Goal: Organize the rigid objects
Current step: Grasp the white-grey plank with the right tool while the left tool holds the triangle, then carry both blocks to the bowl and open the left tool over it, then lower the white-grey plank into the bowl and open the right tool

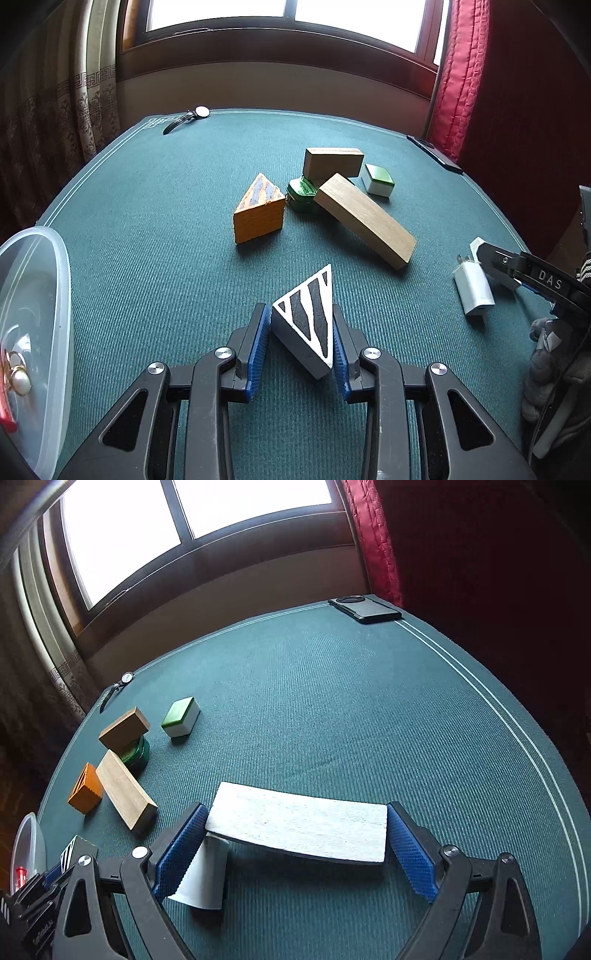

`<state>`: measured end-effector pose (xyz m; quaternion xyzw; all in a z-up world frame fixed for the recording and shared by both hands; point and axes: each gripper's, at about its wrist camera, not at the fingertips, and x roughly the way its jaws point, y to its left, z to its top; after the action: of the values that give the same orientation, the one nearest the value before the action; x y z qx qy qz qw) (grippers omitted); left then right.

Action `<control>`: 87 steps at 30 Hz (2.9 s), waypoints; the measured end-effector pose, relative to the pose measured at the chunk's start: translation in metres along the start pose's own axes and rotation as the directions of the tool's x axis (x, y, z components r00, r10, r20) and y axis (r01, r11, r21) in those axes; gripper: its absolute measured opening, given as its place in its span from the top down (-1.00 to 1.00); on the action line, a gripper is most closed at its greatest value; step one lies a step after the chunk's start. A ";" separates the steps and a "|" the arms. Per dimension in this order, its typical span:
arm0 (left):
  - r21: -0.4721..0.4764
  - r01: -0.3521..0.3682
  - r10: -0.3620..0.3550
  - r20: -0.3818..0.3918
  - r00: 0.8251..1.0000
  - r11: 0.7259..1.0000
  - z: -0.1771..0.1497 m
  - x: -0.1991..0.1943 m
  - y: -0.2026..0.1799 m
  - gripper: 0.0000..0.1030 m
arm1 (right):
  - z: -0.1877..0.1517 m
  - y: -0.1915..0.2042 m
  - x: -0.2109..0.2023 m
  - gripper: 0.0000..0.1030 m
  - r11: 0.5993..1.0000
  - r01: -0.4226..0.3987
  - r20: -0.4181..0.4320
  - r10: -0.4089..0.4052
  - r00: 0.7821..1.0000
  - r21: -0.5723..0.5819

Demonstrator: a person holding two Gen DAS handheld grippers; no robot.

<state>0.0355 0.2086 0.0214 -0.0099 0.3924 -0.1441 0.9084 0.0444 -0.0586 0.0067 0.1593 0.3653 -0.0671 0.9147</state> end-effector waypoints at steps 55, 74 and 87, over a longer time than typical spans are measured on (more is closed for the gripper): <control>-0.261 -0.188 0.231 0.144 0.962 0.947 -0.001 -0.086 0.143 0.40 | -0.046 0.102 -0.050 -0.88 0.963 -0.197 -0.017 0.198 0.980 -0.184; -0.397 -0.244 0.337 0.183 0.924 0.885 -0.016 -0.128 0.209 -0.32 | -0.068 0.226 -0.055 -0.88 0.796 -0.416 -0.139 0.397 0.907 -0.439; -0.452 -0.261 0.376 0.184 0.908 0.853 -0.026 -0.145 0.234 -0.39 | -0.095 0.306 -0.052 -0.88 0.636 -0.536 -0.238 0.496 0.835 -0.555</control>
<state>-0.0180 0.4748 0.0760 -0.1571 0.2845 0.0996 0.9404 0.0187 0.2619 0.0522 -0.0395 0.3351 0.3214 0.8848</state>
